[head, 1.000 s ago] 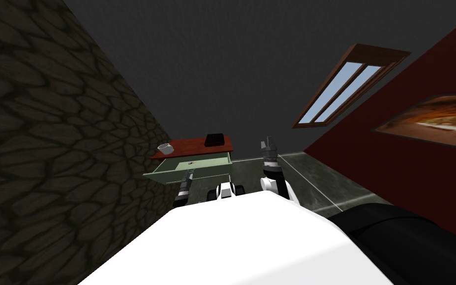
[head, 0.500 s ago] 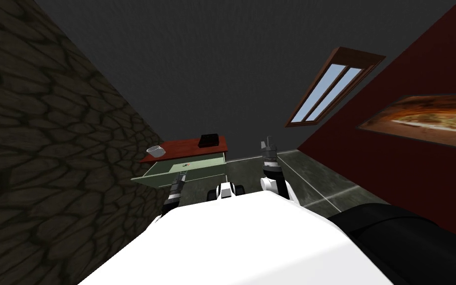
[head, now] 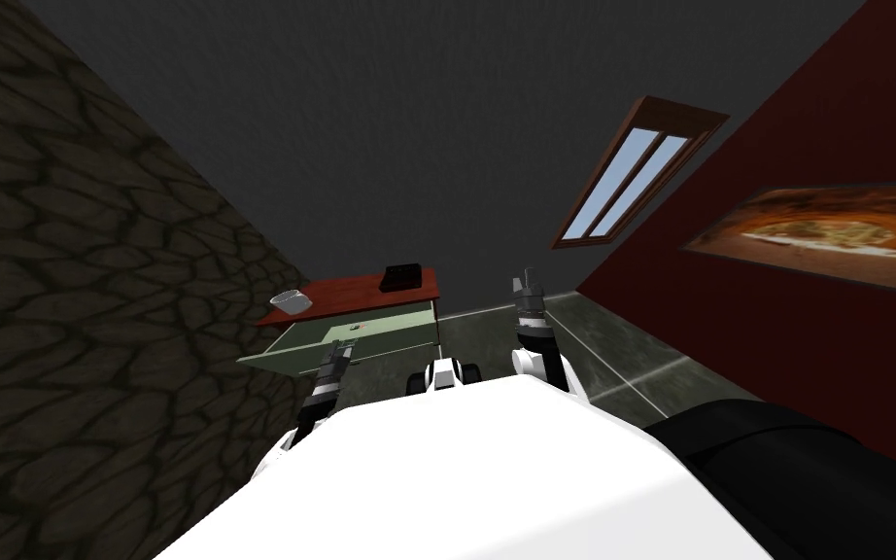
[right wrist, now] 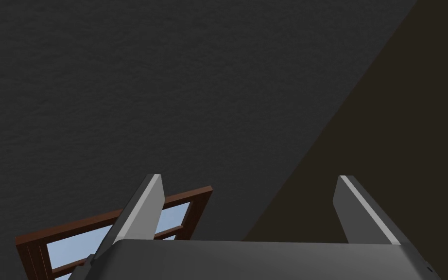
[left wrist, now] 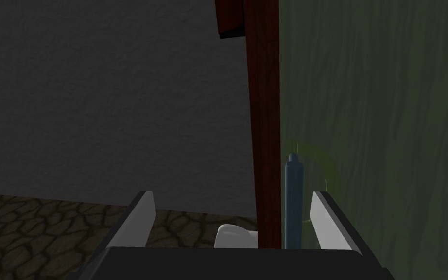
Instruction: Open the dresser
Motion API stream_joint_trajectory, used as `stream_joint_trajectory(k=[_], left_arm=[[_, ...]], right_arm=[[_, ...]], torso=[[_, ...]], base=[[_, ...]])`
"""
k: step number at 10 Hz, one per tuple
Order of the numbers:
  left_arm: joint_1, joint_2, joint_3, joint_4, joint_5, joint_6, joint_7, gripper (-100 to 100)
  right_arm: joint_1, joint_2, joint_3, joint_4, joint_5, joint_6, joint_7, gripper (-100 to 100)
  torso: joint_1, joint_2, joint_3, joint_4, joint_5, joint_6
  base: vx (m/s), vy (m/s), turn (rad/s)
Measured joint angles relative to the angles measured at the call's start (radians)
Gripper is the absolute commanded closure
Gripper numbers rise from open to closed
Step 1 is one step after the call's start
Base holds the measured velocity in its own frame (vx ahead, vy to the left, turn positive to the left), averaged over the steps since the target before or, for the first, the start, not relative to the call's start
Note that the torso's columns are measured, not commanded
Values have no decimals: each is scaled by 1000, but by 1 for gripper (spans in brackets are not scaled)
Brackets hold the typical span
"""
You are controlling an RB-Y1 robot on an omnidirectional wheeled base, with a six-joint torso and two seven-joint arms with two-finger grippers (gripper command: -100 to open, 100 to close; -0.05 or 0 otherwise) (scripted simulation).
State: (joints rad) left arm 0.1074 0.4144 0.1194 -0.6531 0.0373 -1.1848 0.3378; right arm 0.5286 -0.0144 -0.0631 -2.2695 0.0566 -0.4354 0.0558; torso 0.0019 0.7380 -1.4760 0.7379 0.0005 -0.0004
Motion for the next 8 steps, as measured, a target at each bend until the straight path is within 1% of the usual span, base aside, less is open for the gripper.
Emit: stream_joint_trajectory(k=[1, 2, 3, 4, 5, 8], left_arm=[[-2, 2, 1, 19, 0, -1, 2, -100], [4, 34, 20, 27, 1, 2, 29, -100], [9, 63, 47, 51, -1, -13, 57, -100], [13, 85, 61, 59, -1, -20, 82, -100], [16, 88, 63, 62, 0, -18, 88, 0], [18, 87, 63, 64, -1, -16, 88, 0]], right_arm=[[0, 0, 0, 0, 0, 0, 0, 0], [0, 0, 0, 0, 0, 0, 0, 0], [0, 0, 0, 0, 0, 0, 0, 0], [0, 0, 0, 0, 0, 0, 0, 0], [0, 0, 0, 0, 0, 0, 0, 0], [0, 0, 0, 0, 0, 0, 0, 0]], torso=[[2, 0, 0, 0, 1, 0], [-3, 1, 0, 0, -1, 1], [-8, 0, 0, 0, -2, 1], [-7, 0, -1, 1, -3, 0], [-3, 2, 1, 2, -2, 2], [-2, 1, 0, 1, -1, 1]], base=[[-9, -76, -149], [10, -168, -254], [20, -161, -78], [7, -58, 24], [2, -8, 13], [0, 0, 0]])
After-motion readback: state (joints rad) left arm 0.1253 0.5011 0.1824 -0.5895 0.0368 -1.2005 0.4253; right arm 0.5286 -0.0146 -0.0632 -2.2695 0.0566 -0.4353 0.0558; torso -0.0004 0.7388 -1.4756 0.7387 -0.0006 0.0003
